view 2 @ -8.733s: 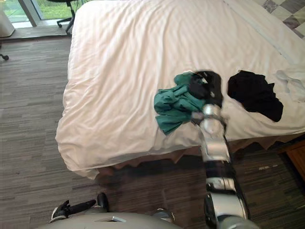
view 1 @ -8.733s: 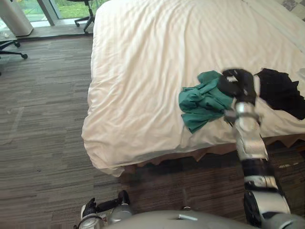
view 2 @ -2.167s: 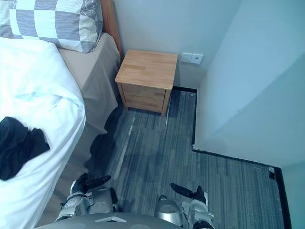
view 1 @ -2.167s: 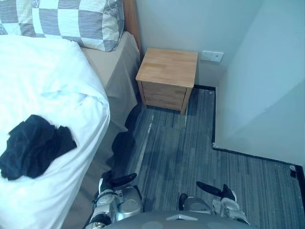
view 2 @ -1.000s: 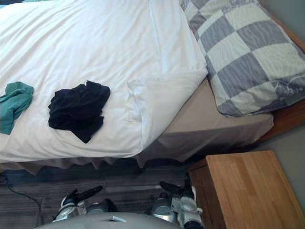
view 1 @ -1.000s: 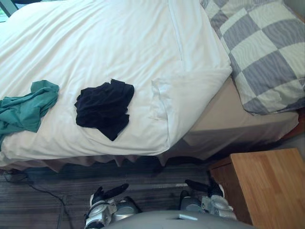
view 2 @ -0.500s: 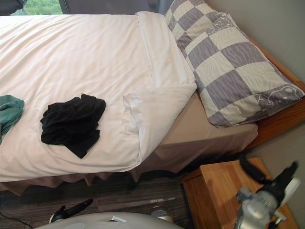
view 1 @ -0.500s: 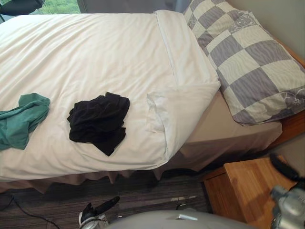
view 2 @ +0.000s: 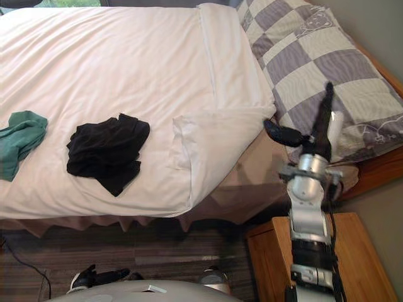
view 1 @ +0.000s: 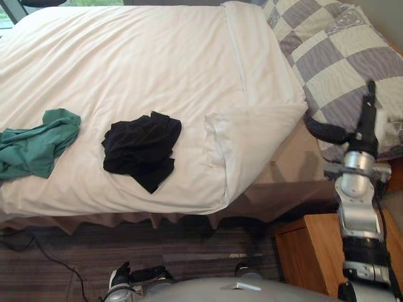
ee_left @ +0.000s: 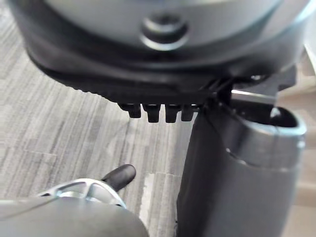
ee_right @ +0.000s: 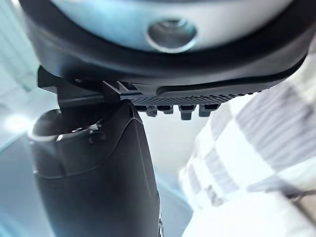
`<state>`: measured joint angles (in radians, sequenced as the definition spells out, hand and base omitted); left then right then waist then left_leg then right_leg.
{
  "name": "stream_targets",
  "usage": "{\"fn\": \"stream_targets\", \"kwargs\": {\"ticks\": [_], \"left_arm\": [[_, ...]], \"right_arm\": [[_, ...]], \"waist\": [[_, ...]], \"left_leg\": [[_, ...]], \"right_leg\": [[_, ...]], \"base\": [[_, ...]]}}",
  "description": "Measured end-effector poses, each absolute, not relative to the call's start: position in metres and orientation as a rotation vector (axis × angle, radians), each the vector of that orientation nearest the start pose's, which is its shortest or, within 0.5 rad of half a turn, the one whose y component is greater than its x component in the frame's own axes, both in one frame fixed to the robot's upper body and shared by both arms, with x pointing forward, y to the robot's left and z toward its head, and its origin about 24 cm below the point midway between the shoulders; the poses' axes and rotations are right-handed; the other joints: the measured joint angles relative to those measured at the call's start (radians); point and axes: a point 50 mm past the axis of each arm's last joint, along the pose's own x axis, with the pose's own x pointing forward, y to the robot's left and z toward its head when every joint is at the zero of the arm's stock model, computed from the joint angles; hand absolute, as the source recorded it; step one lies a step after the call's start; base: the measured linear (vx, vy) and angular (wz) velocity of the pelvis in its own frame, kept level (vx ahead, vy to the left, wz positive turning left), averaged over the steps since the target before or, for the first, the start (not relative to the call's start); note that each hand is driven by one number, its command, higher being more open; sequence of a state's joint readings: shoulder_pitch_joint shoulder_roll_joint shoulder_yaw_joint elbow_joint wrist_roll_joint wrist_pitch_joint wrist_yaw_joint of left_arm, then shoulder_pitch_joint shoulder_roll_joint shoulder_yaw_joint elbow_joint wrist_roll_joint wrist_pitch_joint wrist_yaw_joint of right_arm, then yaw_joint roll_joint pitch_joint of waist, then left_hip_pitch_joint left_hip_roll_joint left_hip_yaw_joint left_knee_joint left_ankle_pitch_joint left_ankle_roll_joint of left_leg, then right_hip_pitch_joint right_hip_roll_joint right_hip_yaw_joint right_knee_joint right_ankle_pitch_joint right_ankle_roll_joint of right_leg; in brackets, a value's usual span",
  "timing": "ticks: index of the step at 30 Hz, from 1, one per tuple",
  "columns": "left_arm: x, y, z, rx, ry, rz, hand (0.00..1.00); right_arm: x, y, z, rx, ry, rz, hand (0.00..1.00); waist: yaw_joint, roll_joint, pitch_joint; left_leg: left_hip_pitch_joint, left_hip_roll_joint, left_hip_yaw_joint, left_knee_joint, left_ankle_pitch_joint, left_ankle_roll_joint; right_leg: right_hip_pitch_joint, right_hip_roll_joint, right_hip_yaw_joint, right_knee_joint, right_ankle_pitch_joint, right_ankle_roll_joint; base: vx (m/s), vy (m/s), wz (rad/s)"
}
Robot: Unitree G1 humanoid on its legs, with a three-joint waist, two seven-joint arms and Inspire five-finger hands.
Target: Tidy up the quilt and then pick up the clothes from the bed and put them into the laundry hamper
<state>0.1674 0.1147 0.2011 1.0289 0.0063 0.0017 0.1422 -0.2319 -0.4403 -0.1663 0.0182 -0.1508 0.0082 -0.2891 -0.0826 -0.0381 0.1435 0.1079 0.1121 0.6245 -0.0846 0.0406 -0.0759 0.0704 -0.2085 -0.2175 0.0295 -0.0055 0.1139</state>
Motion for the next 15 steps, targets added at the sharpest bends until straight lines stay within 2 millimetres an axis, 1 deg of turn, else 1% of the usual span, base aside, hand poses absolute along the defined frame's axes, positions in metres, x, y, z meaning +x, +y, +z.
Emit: {"fn": "stream_targets", "kwargs": {"ticks": [1,3,4,6,7,8,9,11,12,14,15], "left_arm": [[0.059,0.229,-0.161,0.086,1.176,0.409,1.0],[0.059,0.228,-0.161,0.08,1.173,0.41,1.0],[0.063,0.228,-0.16,0.08,1.148,0.407,1.0],[0.069,0.227,-0.158,0.083,1.121,0.398,1.0],[0.073,0.225,-0.158,0.08,1.103,0.391,1.0],[0.075,0.224,-0.157,0.078,1.087,0.385,1.0],[0.077,0.223,-0.156,0.07,1.078,0.387,1.0],[0.082,0.22,-0.155,0.043,1.048,0.393,1.0],[0.084,0.22,-0.154,0.04,1.036,0.393,1.0],[0.094,0.217,-0.151,0.023,0.995,0.388,1.0],[0.095,0.216,-0.151,0.015,0.986,0.387,1.0]], "right_arm": [[0.294,-0.252,0.154,-0.535,-0.361,-0.406,1.0],[0.301,-0.241,0.164,-0.551,-0.402,-0.355,1.0],[0.309,-0.231,0.172,-0.562,-0.432,-0.31,1.0],[0.317,-0.222,0.179,-0.566,-0.451,-0.275,1.0],[0.323,-0.217,0.182,-0.57,-0.455,-0.255,1.0],[0.329,-0.213,0.183,-0.577,-0.451,-0.237,1.0],[0.331,-0.211,0.183,-0.58,-0.448,-0.231,1.0],[0.339,-0.209,0.181,-0.592,-0.42,-0.222,1.0],[0.342,-0.21,0.18,-0.595,-0.412,-0.222,1.0],[0.348,-0.218,0.174,-0.618,-0.36,-0.236,1.0],[0.351,-0.222,0.169,-0.635,-0.33,-0.24,1.0]], "waist": [[0.002,0.005,0.024],[0.006,0.011,0.035],[0.01,0.016,0.051],[0.017,0.023,0.069],[0.026,0.031,0.077],[0.028,0.038,0.085],[0.03,0.041,0.094],[0.034,0.059,0.128],[0.034,0.062,0.14],[0.037,0.081,0.173],[0.038,0.088,0.18]], "left_leg": [[-0.005,-0.001,-0.005,0.0,0.005,0.005],[-0.027,-0.005,-0.02,0.0,0.013,0.013],[-0.046,-0.008,-0.032,0.001,0.021,0.02],[-0.065,-0.01,-0.041,0.001,0.03,0.027],[-0.084,-0.013,-0.045,0.001,0.036,0.032],[-0.104,-0.016,-0.05,0.0,0.043,0.036],[-0.11,-0.017,-0.051,0.001,0.046,0.039],[-0.138,-0.018,-0.057,0.0,0.056,0.047],[-0.144,-0.019,-0.058,0.0,0.058,0.049],[-0.179,-0.022,-0.071,-0.001,0.068,0.055],[-0.192,-0.023,-0.074,-0.001,0.072,0.057]], "right_leg": [[0.0,0.0,-0.002,-0.006,0.011,-0.002],[-0.008,-0.002,-0.009,-0.018,0.021,-0.002],[-0.021,-0.005,-0.02,-0.017,0.024,-0.002],[-0.034,-0.008,-0.025,-0.017,0.028,-0.003],[-0.051,-0.01,-0.026,-0.017,0.031,-0.004],[-0.066,-0.013,-0.027,-0.017,0.033,-0.004],[-0.071,-0.014,-0.027,-0.017,0.036,-0.005],[-0.096,-0.015,-0.028,-0.017,0.048,-0.006],[-0.102,-0.015,-0.027,-0.016,0.049,-0.006],[-0.131,-0.017,-0.028,-0.016,0.056,-0.004],[-0.142,-0.017,-0.028,-0.017,0.057,-0.004]], "base": [[-0.1,0.026,0.14],[-0.08,0.023,0.2],[-0.08,0.023,0.22],[-0.11,0.031,0.18],[-0.12,0.04,0.16],[-0.08,0.033,0.12],[-0.08,0.033,0.11],[-0.09,0.04,0.06],[-0.09,0.042,0.06],[-0.09,0.038,0.11],[-0.06,0.028,0.11]]}}
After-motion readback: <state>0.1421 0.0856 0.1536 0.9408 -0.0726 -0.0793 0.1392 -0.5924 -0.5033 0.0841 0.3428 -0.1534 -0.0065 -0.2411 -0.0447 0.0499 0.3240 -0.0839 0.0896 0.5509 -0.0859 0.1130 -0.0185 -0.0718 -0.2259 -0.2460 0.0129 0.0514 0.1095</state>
